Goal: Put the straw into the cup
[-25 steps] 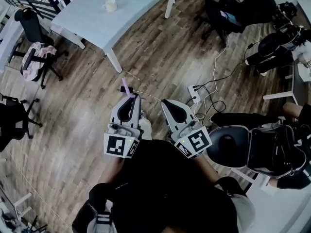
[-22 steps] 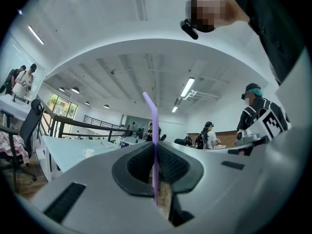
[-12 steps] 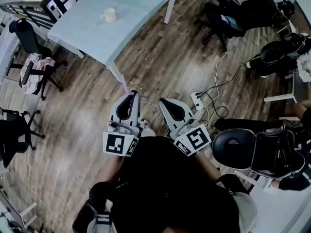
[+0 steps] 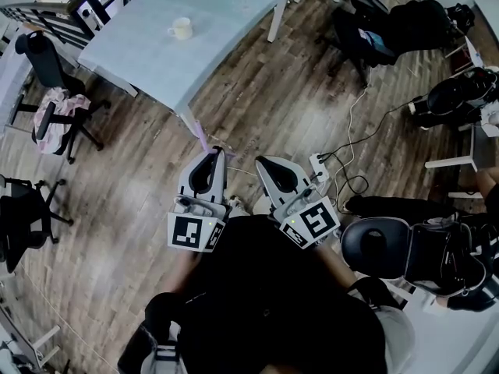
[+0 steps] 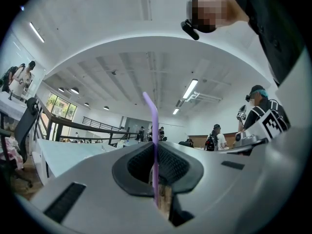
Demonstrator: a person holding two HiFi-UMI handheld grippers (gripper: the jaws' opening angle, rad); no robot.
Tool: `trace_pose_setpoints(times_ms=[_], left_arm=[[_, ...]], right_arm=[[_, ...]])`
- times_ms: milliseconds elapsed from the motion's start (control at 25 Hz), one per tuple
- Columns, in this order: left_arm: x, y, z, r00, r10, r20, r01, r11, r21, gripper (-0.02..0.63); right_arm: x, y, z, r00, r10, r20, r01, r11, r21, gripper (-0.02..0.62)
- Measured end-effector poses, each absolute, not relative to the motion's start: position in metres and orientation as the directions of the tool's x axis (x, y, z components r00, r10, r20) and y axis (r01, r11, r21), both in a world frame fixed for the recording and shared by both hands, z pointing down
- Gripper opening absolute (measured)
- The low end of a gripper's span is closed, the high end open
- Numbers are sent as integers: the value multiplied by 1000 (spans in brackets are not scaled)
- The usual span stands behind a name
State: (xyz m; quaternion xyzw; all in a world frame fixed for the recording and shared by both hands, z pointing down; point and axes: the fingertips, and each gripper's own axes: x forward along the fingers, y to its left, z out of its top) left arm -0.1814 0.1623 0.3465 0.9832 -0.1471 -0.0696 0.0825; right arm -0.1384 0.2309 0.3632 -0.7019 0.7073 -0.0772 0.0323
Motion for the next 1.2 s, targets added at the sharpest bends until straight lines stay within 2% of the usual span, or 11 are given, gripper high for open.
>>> trace_pose_setpoints(times_ms=[680,960,1200], left_arm=[[-191,118,352,909,-403,-109,-383,-909,164,28],[-167,91,355,882,-458,-110,-441,-885,152,28],[-121,65,351,838,-535,-104,-519,-842,146,28]], right_arm=[[-127,185,359,-85,-996,35,-988,80,-136,9],[-100,151,362,-154,-988,21,-980,150,-134,9],[-49,117,360,-236,-972,15,-962,231,-148,9]])
